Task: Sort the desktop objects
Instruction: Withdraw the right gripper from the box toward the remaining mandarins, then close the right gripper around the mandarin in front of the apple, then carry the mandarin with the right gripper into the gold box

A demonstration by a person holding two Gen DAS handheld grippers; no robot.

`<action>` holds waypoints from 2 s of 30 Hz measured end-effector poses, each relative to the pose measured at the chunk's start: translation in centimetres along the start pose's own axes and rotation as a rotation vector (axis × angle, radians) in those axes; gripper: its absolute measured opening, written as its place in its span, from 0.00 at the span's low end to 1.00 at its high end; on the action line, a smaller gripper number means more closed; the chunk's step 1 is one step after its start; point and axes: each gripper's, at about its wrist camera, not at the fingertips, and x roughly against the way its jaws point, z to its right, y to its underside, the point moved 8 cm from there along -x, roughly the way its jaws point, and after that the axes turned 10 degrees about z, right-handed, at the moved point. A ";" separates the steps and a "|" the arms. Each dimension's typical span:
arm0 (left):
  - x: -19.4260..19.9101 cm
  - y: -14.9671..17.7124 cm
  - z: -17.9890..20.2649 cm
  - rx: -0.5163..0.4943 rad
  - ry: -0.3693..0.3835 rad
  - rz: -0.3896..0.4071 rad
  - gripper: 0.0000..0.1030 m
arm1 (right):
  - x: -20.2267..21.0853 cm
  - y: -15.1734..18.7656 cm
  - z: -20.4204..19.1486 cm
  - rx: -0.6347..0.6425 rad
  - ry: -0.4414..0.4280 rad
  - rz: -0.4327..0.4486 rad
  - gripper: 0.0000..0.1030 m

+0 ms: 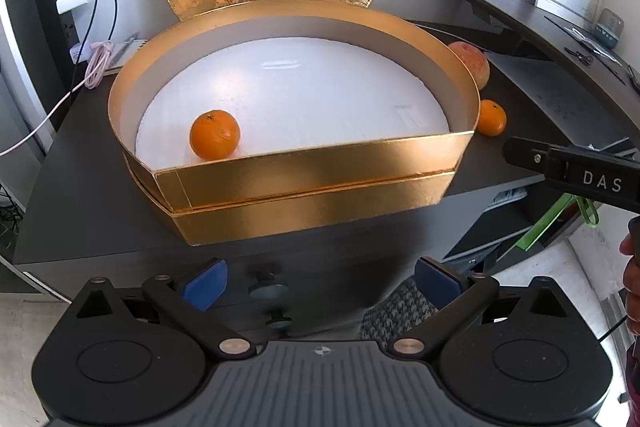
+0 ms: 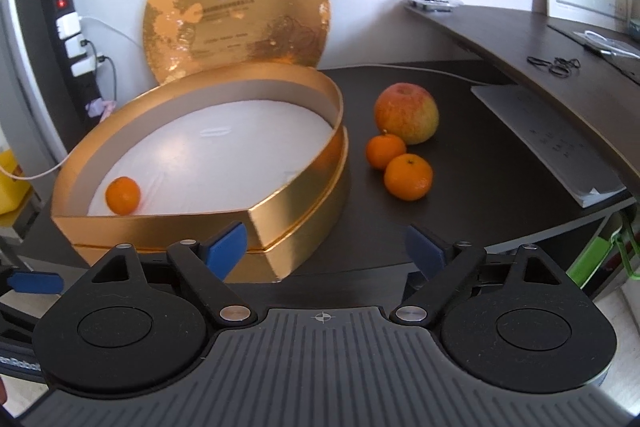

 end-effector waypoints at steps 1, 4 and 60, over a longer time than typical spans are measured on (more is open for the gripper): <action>0.0 -0.2 -0.1 0.003 -0.002 0.005 0.97 | -0.2 0.0 0.3 -0.006 0.006 -0.002 0.88; 0.2 -1.1 -0.5 0.006 -0.025 0.030 0.95 | -0.8 0.1 1.3 -0.027 0.022 -0.004 0.88; -0.7 -1.2 -4.7 0.065 -0.127 0.036 0.97 | -7.2 -0.6 6.1 -0.091 0.145 -0.047 0.47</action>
